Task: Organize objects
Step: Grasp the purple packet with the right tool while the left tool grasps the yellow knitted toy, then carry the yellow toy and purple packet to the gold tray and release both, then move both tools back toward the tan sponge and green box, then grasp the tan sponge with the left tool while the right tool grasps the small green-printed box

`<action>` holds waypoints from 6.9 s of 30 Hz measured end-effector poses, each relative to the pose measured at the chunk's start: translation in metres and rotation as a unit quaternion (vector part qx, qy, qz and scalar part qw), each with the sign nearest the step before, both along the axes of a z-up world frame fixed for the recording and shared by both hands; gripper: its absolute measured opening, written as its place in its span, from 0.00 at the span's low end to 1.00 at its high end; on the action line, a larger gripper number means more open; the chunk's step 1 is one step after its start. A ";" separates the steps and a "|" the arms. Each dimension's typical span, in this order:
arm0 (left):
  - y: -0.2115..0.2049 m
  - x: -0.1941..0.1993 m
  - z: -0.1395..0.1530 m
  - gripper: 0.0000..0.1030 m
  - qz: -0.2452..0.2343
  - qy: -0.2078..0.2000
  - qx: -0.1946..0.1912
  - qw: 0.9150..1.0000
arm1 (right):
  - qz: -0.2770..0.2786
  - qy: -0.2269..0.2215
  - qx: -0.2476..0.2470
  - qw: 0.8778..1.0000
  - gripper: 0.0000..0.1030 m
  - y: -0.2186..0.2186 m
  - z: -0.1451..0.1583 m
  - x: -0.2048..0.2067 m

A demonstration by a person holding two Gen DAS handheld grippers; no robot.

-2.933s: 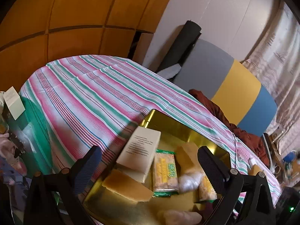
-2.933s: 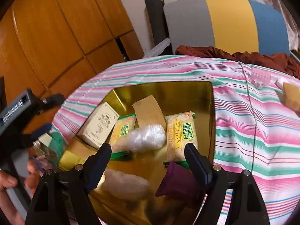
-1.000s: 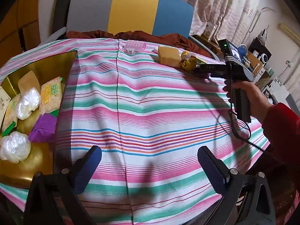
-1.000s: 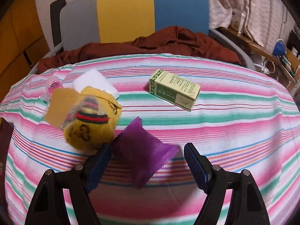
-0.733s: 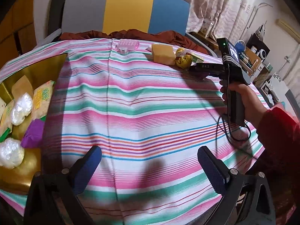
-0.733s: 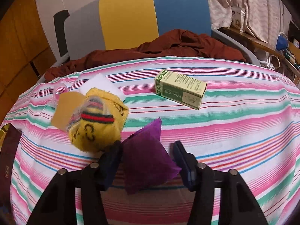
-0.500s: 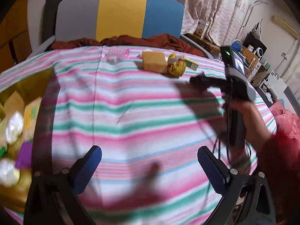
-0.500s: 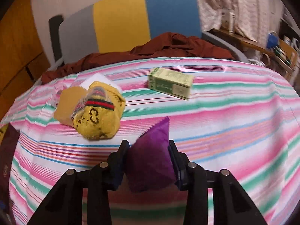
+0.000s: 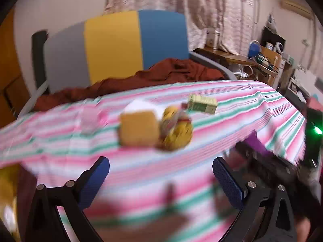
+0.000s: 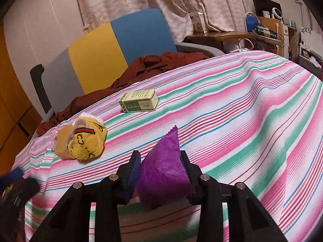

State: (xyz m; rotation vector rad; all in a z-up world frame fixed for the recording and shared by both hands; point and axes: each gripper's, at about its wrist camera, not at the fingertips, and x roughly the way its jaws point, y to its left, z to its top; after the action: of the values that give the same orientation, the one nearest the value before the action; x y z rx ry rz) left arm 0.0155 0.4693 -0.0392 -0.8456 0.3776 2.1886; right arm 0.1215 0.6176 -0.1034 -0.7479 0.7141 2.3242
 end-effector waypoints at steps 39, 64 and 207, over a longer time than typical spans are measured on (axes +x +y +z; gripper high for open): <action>-0.069 0.063 -0.032 0.37 -0.033 0.126 0.016 0.991 | -0.027 0.024 0.011 0.999 0.37 -0.008 0.004 0.020; -0.213 0.104 -0.005 0.37 0.006 0.067 0.105 0.992 | 0.135 0.030 0.006 0.990 0.37 -0.167 0.026 0.018; -0.124 0.011 -0.005 1.00 0.059 -0.123 0.053 0.989 | 0.163 -0.107 0.044 0.980 0.29 0.058 -0.007 -0.138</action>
State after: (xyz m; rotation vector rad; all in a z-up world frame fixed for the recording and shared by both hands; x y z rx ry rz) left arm 0.0263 0.3457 -0.0445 -1.0863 0.0899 2.1578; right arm -0.0164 0.6760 -0.1107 -1.1241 0.4134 2.4919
